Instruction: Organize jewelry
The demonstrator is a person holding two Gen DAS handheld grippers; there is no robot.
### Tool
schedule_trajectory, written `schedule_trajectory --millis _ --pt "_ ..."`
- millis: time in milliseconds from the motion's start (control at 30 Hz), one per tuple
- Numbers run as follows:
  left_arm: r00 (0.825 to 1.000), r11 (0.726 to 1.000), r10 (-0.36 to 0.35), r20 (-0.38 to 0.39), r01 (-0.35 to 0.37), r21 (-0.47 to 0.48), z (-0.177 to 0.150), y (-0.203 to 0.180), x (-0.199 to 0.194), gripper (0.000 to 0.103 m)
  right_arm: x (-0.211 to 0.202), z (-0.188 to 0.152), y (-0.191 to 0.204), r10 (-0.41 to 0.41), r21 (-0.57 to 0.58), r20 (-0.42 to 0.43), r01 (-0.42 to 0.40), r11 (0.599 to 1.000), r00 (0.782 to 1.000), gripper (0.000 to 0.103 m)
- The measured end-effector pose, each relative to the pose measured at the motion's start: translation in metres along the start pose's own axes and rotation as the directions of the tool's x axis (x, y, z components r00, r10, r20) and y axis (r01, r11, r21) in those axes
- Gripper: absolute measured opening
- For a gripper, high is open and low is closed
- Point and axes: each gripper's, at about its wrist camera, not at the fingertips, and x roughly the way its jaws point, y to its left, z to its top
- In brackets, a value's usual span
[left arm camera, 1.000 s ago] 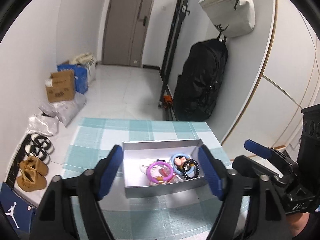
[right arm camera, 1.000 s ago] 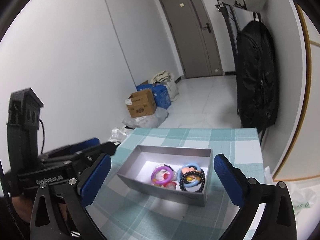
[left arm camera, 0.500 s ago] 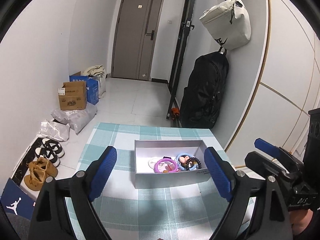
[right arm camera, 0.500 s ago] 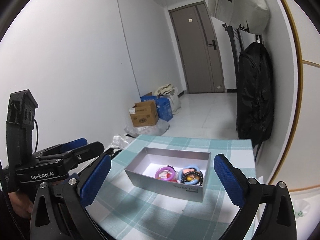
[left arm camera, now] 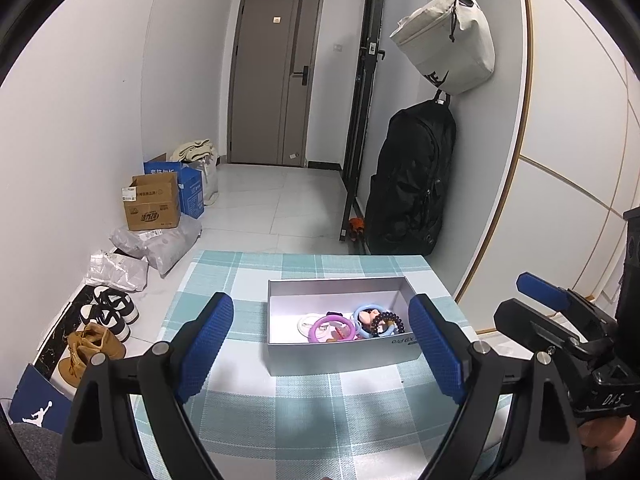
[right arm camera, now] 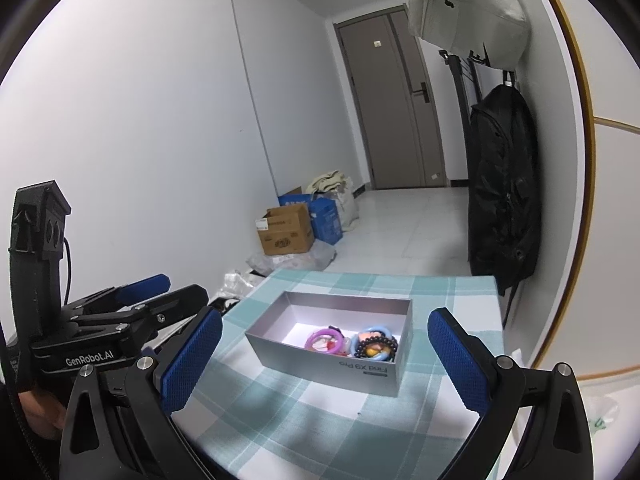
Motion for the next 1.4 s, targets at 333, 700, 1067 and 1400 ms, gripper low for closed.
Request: schedule_trajectory --millis 333,700,1067,1400 --pt "1.0 1.0 -0.001 -0.007 0.001 -0.01 0.0002 0.0015 0.0015 0.086 0.0 -0.0004 0.0003 0.004 0.001 -0.006 -0.004 1.0 1.0 0.103" --pt "1.0 1.0 -0.011 -0.007 0.011 -0.001 0.0004 -0.0024 0.0004 0.086 0.0009 -0.0007 0.0011 0.005 0.002 -0.012 -0.005 1.0 1.0 0.103" --pt "1.0 1.0 -0.012 -0.002 0.012 -0.004 0.0017 -0.0024 -0.0004 0.086 0.0006 -0.0023 0.0015 -0.002 0.002 -0.015 0.002 1.0 1.0 0.103" --pt "1.0 1.0 -0.012 -0.008 0.012 -0.017 0.0013 0.0002 0.0008 0.086 0.0023 -0.0044 -0.0007 -0.005 0.01 -0.026 0.006 1.0 1.0 0.103"
